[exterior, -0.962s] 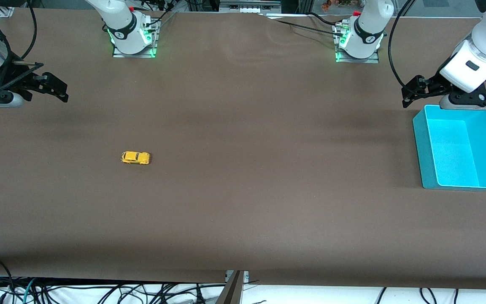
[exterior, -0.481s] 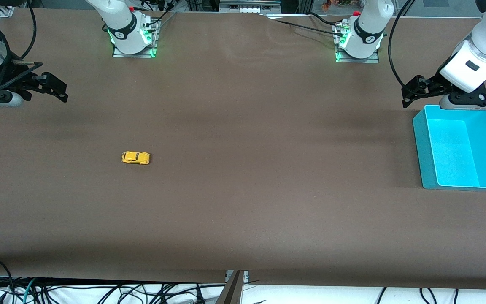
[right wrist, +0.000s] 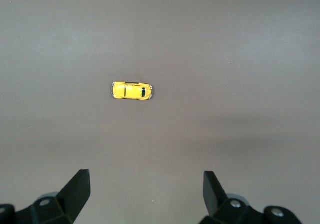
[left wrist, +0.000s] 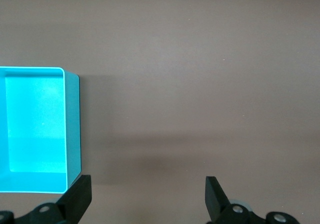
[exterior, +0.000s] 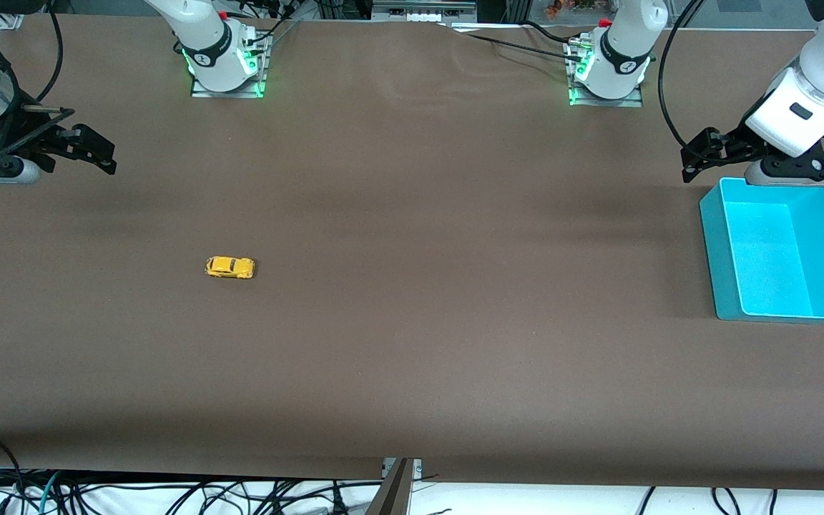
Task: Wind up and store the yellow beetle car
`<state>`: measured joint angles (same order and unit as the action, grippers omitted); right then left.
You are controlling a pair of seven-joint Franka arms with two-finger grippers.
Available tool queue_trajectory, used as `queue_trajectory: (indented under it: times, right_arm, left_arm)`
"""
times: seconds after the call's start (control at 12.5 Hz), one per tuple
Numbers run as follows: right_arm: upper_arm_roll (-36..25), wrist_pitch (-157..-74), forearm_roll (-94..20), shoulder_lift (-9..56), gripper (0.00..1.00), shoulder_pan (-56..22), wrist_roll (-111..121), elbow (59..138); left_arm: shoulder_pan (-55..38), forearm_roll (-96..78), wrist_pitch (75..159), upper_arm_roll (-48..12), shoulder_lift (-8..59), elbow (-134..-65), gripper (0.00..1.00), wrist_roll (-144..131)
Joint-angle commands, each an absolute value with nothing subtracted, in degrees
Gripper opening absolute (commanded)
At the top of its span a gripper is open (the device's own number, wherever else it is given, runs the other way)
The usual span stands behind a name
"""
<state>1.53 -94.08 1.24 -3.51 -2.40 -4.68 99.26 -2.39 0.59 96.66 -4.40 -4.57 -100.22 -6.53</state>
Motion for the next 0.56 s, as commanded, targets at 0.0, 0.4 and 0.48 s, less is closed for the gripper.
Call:
queue_trajectory:
  times: [0.0, 0.4, 0.48]
  right_arm:
    - [1.5, -92.7, 0.8, -2.8, 1.00, -2.4, -5.4, 97.5]
    - [1.8, -92.7, 0.9, -2.9, 1.00, -2.5, -4.6, 97.2]
    - [1.8, -92.7, 0.9, -2.8, 1.00, -2.6, -4.6, 97.2]
  left_arm:
    - [-2.4, 1.0, 96.1, -4.5, -4.7, -100.0, 1.00, -6.4]
    - [-2.3, 0.9, 96.1, -4.5, -4.7, -100.0, 1.00, -6.4]
    - [-2.3, 0.9, 96.1, -4.5, -4.7, -100.0, 1.00, -6.4]
